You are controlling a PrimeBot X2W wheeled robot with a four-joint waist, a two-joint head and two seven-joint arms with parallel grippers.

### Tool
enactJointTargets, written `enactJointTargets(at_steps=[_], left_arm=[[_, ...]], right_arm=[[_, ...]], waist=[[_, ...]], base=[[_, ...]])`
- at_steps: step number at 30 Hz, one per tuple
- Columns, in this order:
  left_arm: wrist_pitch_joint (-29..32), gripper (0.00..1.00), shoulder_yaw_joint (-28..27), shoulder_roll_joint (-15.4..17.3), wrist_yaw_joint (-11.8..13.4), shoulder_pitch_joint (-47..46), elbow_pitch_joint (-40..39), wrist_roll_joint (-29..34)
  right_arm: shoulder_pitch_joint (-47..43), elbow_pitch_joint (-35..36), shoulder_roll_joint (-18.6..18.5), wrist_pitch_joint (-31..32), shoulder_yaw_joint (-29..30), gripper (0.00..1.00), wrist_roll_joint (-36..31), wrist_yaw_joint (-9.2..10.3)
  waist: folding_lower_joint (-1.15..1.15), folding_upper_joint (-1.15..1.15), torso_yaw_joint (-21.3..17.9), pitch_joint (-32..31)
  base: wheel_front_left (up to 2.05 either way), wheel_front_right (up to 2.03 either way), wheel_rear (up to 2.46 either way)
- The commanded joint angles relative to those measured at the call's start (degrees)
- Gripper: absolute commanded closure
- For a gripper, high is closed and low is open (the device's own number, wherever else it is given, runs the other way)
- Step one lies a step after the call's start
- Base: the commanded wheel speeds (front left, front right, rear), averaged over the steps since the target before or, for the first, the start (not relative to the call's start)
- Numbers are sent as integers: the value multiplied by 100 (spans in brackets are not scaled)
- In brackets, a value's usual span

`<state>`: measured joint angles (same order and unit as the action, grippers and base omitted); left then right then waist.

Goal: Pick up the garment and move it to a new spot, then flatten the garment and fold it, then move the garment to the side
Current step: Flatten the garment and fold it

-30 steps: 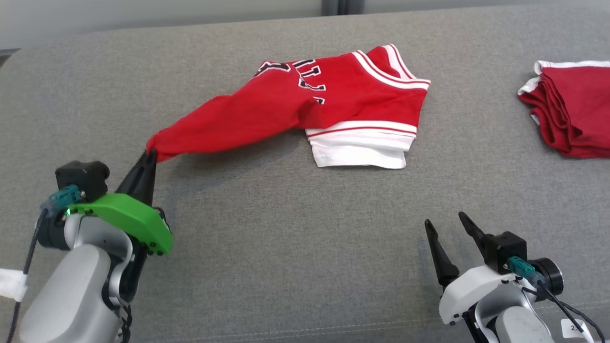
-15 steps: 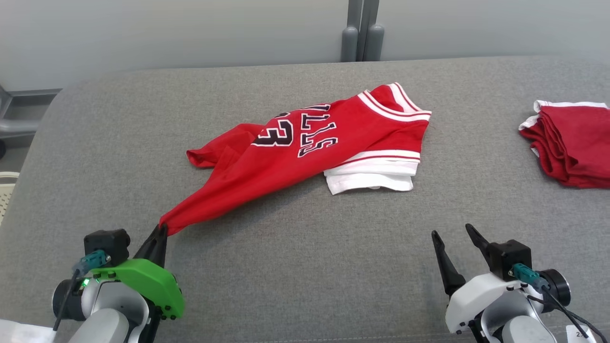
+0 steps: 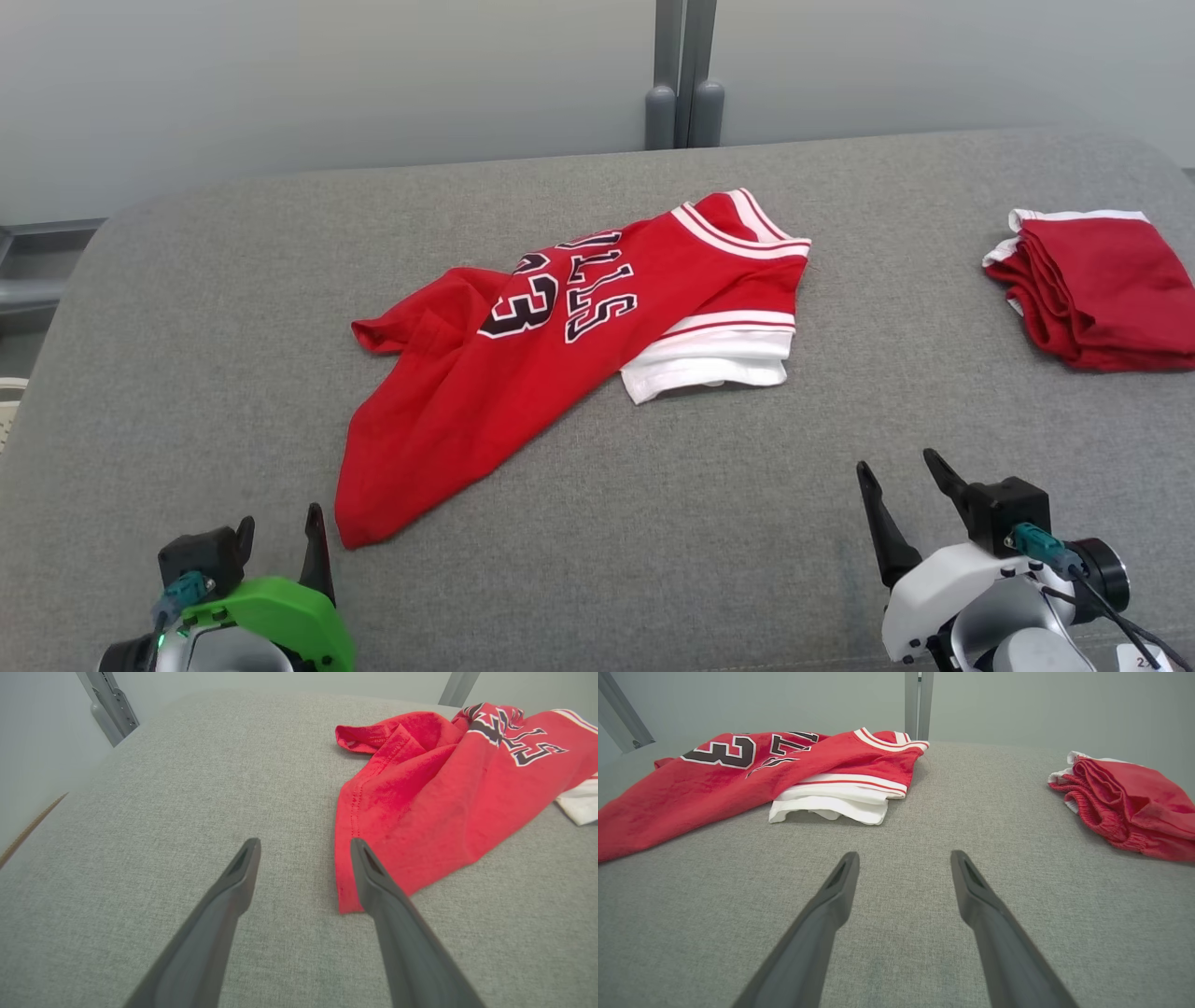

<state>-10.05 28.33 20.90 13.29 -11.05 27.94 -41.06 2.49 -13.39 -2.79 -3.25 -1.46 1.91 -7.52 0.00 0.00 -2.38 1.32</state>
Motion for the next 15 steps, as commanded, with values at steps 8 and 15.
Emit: enactJointTargets(at_steps=[8,15], left_arm=[[-523,0,-721,-416,-154,506,-316,-126],[-513,0,-2145,-1310,-721,1256,-1838,870]], right_arm=[[-166,13,-12,42,13,0,35,7],[-228,1,-12,65,77,0,28,7]], waist=[[0,0,141,-222],[0,0,350,-340]], base=[[0,0,0],[0,0,0]])
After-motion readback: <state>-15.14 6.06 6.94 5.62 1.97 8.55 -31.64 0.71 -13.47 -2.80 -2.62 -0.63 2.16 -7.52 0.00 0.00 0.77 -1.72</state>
